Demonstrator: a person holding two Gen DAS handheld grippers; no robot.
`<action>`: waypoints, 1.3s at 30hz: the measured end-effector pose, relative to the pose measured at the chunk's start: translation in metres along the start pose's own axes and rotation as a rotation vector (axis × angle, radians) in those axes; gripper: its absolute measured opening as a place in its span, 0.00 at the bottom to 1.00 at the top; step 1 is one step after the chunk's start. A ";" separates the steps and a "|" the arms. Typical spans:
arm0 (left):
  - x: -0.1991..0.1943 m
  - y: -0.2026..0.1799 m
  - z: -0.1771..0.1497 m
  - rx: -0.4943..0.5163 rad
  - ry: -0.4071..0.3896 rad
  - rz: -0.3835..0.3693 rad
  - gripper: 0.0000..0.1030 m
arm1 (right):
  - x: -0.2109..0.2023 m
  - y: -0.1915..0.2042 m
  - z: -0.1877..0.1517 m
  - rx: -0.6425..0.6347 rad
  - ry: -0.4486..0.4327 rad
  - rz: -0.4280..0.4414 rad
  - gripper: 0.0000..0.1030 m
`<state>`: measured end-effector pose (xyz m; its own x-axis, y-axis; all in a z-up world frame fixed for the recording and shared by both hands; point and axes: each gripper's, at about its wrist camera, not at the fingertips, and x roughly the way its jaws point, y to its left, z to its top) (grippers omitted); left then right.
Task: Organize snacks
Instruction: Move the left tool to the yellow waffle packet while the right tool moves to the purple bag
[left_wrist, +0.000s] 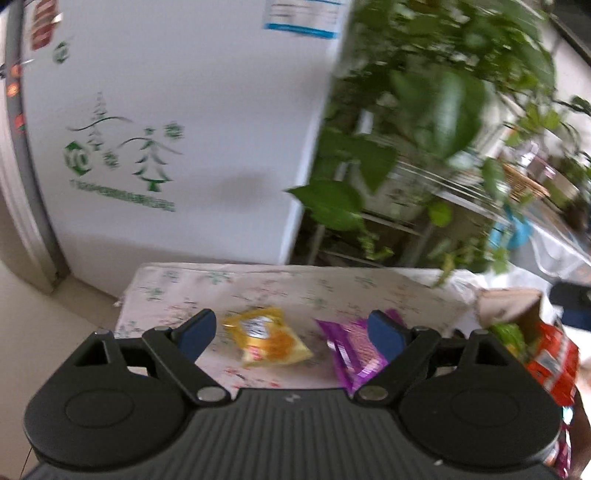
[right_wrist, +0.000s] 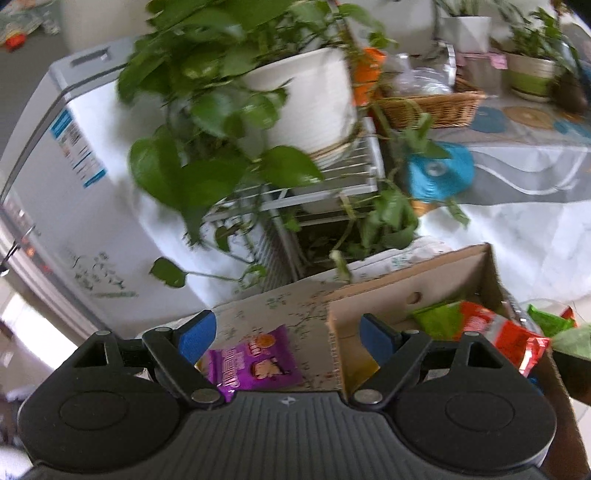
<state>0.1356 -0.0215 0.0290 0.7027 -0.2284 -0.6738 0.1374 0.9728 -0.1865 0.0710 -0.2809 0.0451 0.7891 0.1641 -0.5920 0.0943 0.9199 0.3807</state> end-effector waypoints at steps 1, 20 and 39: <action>0.004 0.005 0.001 -0.012 -0.002 0.014 0.86 | 0.003 0.004 -0.001 -0.014 0.003 0.007 0.87; 0.090 0.024 -0.006 -0.047 0.096 0.068 0.87 | 0.065 0.061 -0.041 -0.305 0.071 0.109 0.86; 0.124 0.034 -0.021 -0.037 0.198 0.151 0.87 | 0.126 0.055 -0.059 -0.243 0.180 0.011 0.87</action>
<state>0.2124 -0.0176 -0.0762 0.5620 -0.0871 -0.8225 0.0126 0.9952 -0.0969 0.1400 -0.1884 -0.0505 0.6670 0.2149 -0.7134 -0.0785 0.9724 0.2195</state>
